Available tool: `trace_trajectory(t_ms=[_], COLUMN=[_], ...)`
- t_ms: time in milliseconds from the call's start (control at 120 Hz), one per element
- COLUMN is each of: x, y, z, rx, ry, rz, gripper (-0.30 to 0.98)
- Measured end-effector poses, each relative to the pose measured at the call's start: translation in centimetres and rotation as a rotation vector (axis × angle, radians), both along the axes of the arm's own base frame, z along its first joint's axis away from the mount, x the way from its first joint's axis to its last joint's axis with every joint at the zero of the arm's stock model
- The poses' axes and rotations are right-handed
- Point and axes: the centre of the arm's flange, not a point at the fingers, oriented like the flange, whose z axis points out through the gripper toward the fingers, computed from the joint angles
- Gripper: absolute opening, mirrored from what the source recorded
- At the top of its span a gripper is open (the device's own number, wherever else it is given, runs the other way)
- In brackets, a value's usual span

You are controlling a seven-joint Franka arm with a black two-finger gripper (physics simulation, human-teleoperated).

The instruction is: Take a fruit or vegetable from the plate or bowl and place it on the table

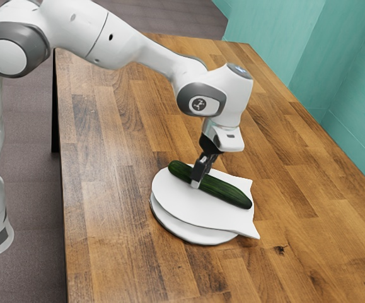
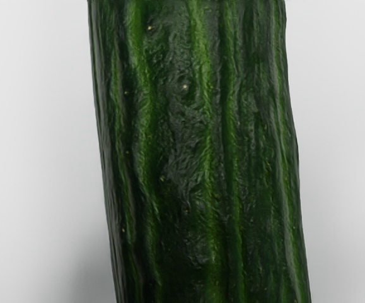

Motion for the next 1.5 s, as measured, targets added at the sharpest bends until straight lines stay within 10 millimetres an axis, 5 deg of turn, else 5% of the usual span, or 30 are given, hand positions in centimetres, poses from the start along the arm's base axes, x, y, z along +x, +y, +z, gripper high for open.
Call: trace_trajectory(t_ms=[425, 600, 733, 967, 1042, 1167, 1225, 1308, 1500], x=[0.8, 1.0, 1.1, -2.0, -2.5, -3.2, -4.2, -4.9, -5.9], y=[-0.9, -1.2, -1.4, -1.0, 2.4, 15.6, 19.8, 22.1, 23.7], z=[-0.2, 1.1, 5.2, 11.3, 12.1, 13.7, 14.0, 14.0, 13.5], rx=[0.001, 0.001, -0.004, 0.009, 0.015, 0.028, 0.034, 0.036, 0.036], ry=[-0.025, -0.053, -0.104, -0.126, -0.105, -0.084, -0.07, -0.044, 0.007], rz=[-0.004, 0.004, 0.014, 0.039, 0.109, 0.366, 0.453, 0.506, 0.559], gripper=[0.21, 0.2, 0.2, 0.2, 0.2, 0.2, 0.2, 0.2, 0.24])
